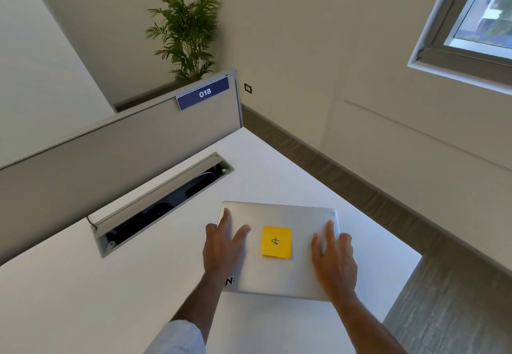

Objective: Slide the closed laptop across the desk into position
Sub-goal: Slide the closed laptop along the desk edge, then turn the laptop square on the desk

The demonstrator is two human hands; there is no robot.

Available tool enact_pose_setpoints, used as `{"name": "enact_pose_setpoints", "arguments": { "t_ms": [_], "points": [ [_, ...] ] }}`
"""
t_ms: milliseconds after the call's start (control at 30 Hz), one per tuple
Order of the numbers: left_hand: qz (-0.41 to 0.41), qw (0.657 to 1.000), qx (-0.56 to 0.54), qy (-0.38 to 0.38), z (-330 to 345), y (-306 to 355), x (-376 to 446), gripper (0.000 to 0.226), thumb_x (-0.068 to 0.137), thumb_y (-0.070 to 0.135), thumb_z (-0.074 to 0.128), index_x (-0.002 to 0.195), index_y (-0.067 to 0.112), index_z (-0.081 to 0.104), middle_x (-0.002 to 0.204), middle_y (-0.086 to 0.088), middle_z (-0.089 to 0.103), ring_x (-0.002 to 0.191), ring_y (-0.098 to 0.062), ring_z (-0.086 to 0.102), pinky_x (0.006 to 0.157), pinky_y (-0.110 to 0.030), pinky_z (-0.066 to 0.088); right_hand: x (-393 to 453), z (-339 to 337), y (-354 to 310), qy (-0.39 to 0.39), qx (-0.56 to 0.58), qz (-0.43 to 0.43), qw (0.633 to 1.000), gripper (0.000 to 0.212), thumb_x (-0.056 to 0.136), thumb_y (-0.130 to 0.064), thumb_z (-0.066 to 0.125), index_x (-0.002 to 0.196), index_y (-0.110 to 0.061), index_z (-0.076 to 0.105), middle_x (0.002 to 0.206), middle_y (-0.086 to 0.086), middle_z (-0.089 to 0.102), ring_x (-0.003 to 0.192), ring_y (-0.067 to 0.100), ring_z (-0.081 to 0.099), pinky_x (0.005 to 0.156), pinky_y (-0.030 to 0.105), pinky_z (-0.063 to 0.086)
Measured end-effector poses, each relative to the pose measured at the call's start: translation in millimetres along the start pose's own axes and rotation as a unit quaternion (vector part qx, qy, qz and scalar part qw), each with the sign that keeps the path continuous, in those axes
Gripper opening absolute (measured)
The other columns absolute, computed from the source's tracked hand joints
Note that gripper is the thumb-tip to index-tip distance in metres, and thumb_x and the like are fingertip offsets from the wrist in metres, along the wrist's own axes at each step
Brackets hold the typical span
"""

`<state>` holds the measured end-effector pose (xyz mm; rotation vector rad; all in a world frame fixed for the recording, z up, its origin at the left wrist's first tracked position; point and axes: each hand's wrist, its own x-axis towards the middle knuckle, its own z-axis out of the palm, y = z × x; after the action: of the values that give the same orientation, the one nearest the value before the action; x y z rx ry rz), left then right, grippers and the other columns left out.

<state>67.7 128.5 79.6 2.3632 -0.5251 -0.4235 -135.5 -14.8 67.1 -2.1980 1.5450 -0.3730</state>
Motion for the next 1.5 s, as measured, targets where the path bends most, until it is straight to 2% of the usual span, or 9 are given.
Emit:
{"name": "enact_pose_setpoints", "arguments": {
  "t_ms": [133, 433, 900, 1500],
  "points": [
    [-0.022, 1.0, 0.0, 0.019, -29, -24, -9, 0.08, 0.086, 0.07, 0.054, 0.154, 0.039, 0.026, 0.127, -0.009, 0.047, 0.111, -0.029, 0.059, 0.088, -0.039, 0.048, -16, 13, -24, -0.015, -0.008, -0.025, 1.0, 0.058, 0.097, -0.055, 0.034, 0.147, -0.027, 0.028, 0.116, 0.009, 0.041, 0.104, 0.032, 0.056, 0.069, 0.046, 0.054],
    [-0.077, 0.995, -0.02, 0.066, -98, -84, -30, 0.078, 0.088, 0.068, 0.054, 0.154, 0.038, 0.025, 0.132, -0.008, 0.044, 0.12, -0.031, 0.054, 0.1, -0.045, 0.047, -60, 41, -88, -0.046, -0.023, -0.087, 0.995, 0.061, 0.097, -0.054, 0.033, 0.15, -0.024, 0.029, 0.117, 0.009, 0.041, 0.103, 0.03, 0.056, 0.069, 0.044, 0.054],
    [-0.126, 0.983, -0.023, 0.13, -180, -169, -60, 0.078, 0.088, 0.069, 0.05, 0.155, 0.039, 0.023, 0.132, -0.004, 0.045, 0.121, -0.026, 0.054, 0.096, -0.042, 0.046, -126, 81, -168, -0.071, -0.04, -0.152, 0.985, 0.065, 0.097, -0.059, 0.026, 0.154, -0.027, 0.022, 0.121, 0.007, 0.042, 0.104, 0.024, 0.056, 0.069, 0.037, 0.055],
    [-0.184, 0.968, -0.007, 0.173, -250, -280, -95, 0.078, 0.088, 0.07, 0.05, 0.155, 0.039, 0.023, 0.129, -0.003, 0.046, 0.118, -0.022, 0.055, 0.096, -0.04, 0.046, -214, 135, -239, -0.11, -0.032, -0.192, 0.975, 0.066, 0.096, -0.061, 0.026, 0.153, -0.03, 0.022, 0.12, 0.01, 0.043, 0.104, 0.025, 0.056, 0.072, 0.038, 0.055]
  ]
}}
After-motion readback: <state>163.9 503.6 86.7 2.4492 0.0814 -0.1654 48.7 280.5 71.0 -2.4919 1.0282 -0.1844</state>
